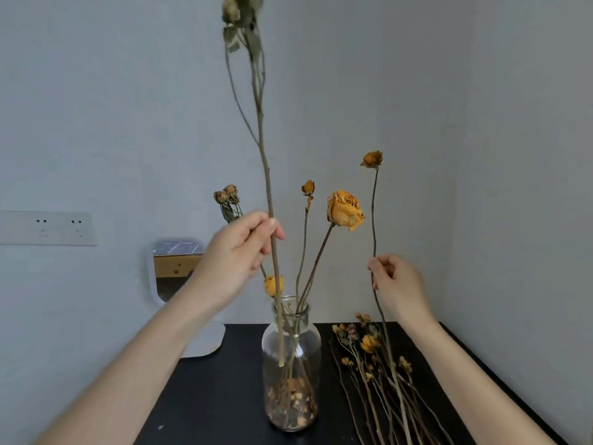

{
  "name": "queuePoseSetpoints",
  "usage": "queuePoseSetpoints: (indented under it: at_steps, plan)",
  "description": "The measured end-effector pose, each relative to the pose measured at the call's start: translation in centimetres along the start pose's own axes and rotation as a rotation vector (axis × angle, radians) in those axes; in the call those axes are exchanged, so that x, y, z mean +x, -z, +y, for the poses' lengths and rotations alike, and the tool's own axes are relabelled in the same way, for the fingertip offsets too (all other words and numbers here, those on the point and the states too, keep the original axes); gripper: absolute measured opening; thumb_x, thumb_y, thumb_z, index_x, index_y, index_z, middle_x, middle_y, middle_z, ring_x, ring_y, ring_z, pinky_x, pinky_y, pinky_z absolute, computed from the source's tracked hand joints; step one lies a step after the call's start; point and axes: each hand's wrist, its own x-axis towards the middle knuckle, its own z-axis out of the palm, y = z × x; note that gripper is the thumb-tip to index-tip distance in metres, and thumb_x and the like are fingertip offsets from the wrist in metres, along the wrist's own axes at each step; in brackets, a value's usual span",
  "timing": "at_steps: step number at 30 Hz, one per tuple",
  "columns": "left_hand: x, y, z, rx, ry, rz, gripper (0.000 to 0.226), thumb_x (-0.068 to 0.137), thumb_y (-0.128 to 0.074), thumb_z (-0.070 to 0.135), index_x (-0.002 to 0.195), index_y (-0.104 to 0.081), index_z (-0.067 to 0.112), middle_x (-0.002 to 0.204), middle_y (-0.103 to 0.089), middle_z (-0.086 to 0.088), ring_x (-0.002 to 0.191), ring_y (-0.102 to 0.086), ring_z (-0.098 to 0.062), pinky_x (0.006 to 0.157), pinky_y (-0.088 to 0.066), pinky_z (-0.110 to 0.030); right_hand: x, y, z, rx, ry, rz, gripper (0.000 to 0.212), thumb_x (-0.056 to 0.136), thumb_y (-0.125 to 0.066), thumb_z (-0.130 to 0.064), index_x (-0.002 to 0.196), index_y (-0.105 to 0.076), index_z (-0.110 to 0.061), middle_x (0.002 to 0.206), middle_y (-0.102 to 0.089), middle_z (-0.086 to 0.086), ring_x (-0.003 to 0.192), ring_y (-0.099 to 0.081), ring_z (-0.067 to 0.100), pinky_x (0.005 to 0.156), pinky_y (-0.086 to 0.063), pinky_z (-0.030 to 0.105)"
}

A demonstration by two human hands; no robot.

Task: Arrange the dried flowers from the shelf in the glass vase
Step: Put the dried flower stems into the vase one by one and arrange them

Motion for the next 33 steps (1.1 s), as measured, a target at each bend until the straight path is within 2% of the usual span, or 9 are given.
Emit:
queuePoseSetpoints:
  at_steps: [3,7,12,16,20,23,25,29,33]
  plan:
    - [2.8,1.8,0.2,0.09,-0.04,0.152,0.031,0.098,-0.04,0.019,0.075,-0.06,0.023,0.055,-0.05,0.013,0.043,-0.036,-0.002,0.039,-0.028,-0.01,0.1,-0.1,-0.5,0.004,0.032,0.008,0.012,0.095,-0.049,-0.023,0.091,-0.059,-0.017,0.068,-0.054,-0.005,0.065,-0.051,0.005,0.055,-0.033,0.016]
    - [5.0,2.3,-0.2,0.315,-0.072,0.202,0.026,0.099,-0.037,0.022,0.083,-0.058,0.02,0.069,-0.054,0.006,0.052,-0.04,-0.007,0.05,-0.032,-0.019,-0.2,-0.3,-0.6,0.005,0.056,0.006,0.011,0.094,-0.05,-0.021,0.089,-0.059,-0.017,0.067,-0.055,-0.005,0.064,-0.052,0.006,0.055,-0.034,0.015]
    - [6.1,1.4,-1.2,0.444,-0.073,0.261,0.024,0.099,-0.037,0.021,0.089,-0.057,0.014,0.074,-0.056,0.006,0.057,-0.045,-0.003,0.051,-0.035,-0.004,-0.5,-0.6,-0.1,-0.026,0.047,-0.031,0.013,0.095,-0.048,-0.023,0.092,-0.059,-0.016,0.068,-0.055,-0.002,0.065,-0.052,0.008,0.055,-0.035,0.016]
    - [6.1,-0.1,-2.4,0.486,-0.043,0.174,0.023,0.099,-0.039,0.022,0.09,-0.059,0.015,0.075,-0.06,0.007,0.056,-0.046,0.0,0.048,-0.034,-0.004,-0.5,-0.6,0.3,-0.021,0.045,-0.035,0.012,0.095,-0.049,-0.022,0.091,-0.058,-0.016,0.067,-0.054,-0.004,0.064,-0.052,0.006,0.055,-0.035,0.015]
    - [5.9,-1.1,-3.4,0.515,0.058,0.026,0.022,0.097,-0.043,0.021,0.088,-0.063,0.015,0.072,-0.061,0.01,0.075,-0.058,-0.009,0.059,-0.037,-0.011,-0.7,-0.6,0.4,-0.032,0.058,-0.038,0.013,0.095,-0.048,-0.023,0.089,-0.058,-0.017,0.065,-0.054,-0.004,0.062,-0.051,0.006,0.054,-0.035,0.015]
    - [5.9,-1.7,-4.1,0.571,0.15,-0.116,0.018,0.094,-0.048,0.02,0.091,-0.064,0.012,0.071,-0.062,0.009,0.077,-0.058,-0.007,0.061,-0.035,-0.013,-0.6,-0.6,0.8,-0.042,0.048,-0.039,0.013,0.095,-0.048,-0.024,0.091,-0.058,-0.017,0.065,-0.054,-0.004,0.062,-0.051,0.006,0.054,-0.035,0.015]
    - [5.9,-1.7,-4.0,0.562,0.167,-0.113,0.019,0.093,-0.051,0.023,0.095,-0.064,0.01,0.07,-0.061,0.008,0.072,-0.056,-0.005,0.06,-0.036,-0.015,-0.7,-0.5,0.8,-0.044,0.047,-0.046,0.014,0.095,-0.047,-0.024,0.093,-0.059,-0.015,0.066,-0.054,-0.005,0.063,-0.051,0.005,0.055,-0.035,0.015]
    - [6.3,-1.8,-3.6,0.528,0.13,-0.017,0.02,0.094,-0.05,0.028,0.092,-0.062,0.013,0.065,-0.059,0.008,0.061,-0.05,0.0,0.055,-0.033,-0.018,-0.7,-0.6,1.1,-0.051,0.044,-0.06,0.015,0.095,-0.047,-0.024,0.095,-0.059,-0.014,0.068,-0.053,-0.005,0.065,-0.051,0.006,0.057,-0.036,0.016]
    - [6.6,-1.8,-3.9,0.503,0.191,0.043,0.022,0.093,-0.053,0.025,0.078,-0.062,0.012,0.064,-0.061,0.004,0.055,-0.045,-0.001,0.058,-0.037,-0.021,-0.8,-0.9,1.3,-0.054,0.034,-0.069,0.016,0.095,-0.047,-0.024,0.095,-0.06,-0.014,0.067,-0.054,-0.003,0.064,-0.052,0.007,0.057,-0.037,0.017]
